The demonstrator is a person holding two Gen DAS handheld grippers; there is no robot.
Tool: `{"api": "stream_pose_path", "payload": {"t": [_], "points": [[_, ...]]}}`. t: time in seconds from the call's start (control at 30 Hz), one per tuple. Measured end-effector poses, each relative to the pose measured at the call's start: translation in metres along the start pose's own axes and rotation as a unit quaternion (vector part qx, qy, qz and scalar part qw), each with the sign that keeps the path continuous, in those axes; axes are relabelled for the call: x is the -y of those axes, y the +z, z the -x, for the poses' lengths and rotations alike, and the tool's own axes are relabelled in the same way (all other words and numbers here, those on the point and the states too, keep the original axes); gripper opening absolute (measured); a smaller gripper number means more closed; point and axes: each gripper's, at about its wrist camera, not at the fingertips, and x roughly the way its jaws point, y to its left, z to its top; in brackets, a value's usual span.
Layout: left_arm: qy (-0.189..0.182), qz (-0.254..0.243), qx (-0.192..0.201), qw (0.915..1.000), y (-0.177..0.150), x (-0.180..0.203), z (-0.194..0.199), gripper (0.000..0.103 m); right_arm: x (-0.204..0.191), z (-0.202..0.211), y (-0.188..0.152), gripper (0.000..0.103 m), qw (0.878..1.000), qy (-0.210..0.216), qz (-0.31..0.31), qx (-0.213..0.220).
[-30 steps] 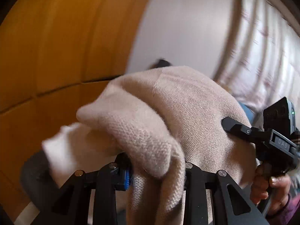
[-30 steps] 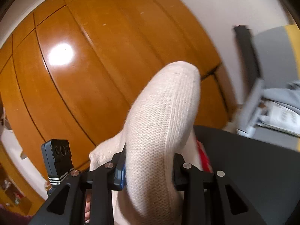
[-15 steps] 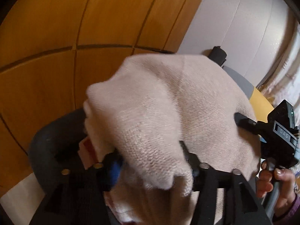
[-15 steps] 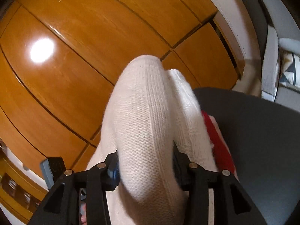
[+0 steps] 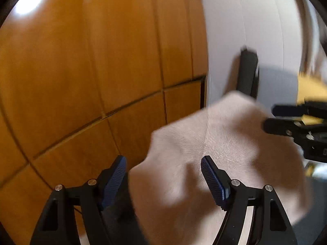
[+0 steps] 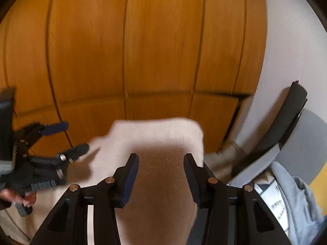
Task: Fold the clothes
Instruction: 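Lift the folded sweater with both grippers and carry it toward the sweater stack, then lower the folded beige sweater onto the stack and open both grippers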
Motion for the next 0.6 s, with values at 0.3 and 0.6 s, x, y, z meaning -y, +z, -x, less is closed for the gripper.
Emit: {"api": "stream_pose_path", "payload": {"t": [0.3, 0.6], "points": [[-0.006, -0.017, -0.065, 0.9977, 0.004, 0.004, -0.102, 0.077, 0.041, -0.093, -0.005, 0.046, 0.994, -0.006, -0.099, -0.047], [0.016, 0.012, -0.078, 0.9967, -0.005, -0.02, -0.123, 0.074, 0.051, -0.163, -0.005, 0.047, 0.986, 0.006, -0.155, -0.068]]}}
